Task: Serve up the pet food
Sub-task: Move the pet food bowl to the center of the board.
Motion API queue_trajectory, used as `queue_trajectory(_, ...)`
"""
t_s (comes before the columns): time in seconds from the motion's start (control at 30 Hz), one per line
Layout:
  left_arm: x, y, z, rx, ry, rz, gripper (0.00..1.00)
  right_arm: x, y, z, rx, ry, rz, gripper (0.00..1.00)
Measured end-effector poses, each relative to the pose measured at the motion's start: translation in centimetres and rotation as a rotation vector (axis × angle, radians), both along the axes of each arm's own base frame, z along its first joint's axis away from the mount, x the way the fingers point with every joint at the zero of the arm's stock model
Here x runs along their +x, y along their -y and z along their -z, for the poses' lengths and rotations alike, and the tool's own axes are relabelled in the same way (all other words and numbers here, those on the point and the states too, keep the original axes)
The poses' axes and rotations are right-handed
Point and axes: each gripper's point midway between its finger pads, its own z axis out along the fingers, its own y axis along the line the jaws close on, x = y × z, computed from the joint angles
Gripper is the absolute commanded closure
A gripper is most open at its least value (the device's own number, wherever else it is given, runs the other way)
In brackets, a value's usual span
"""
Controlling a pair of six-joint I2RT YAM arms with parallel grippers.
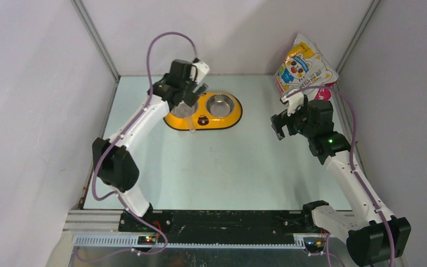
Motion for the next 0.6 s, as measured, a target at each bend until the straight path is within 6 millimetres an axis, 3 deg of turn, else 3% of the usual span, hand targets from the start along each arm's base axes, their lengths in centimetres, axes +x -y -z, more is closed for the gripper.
queue_trajectory(0.1,-1.8,4.6,-0.4,0.015,0.025,0.153,0.0,0.0,0.0,0.0,-0.004,0.001,-0.002,0.0)
queue_trajectory(0.17,-2.9,7.0,1.7,0.06,-0.008,0.233,0.0,0.0,0.0,0.0,-0.005,0.001,-0.002,0.0)
queue_trajectory(0.27,-3.7,9.1,6.8,0.163,-0.101,0.302,0.0,0.1,0.2,0.1,-0.005,0.0,0.003,0.0)
queue_trajectory(0.37,-3.3,9.1,11.8,0.27,-0.189,0.303,0.0,0.1,0.3,0.2,-0.005,-0.003,0.006,0.0)
queue_trajectory(0.47,-3.0,8.2,15.2,0.355,-0.247,0.279,0.0,0.1,0.2,0.2,-0.003,-0.004,0.002,0.0)
queue_trajectory(0.6,-2.3,7.3,16.4,0.422,-0.255,0.247,0.0,0.1,0.1,0.2,0.0,-0.005,-0.005,0.0)
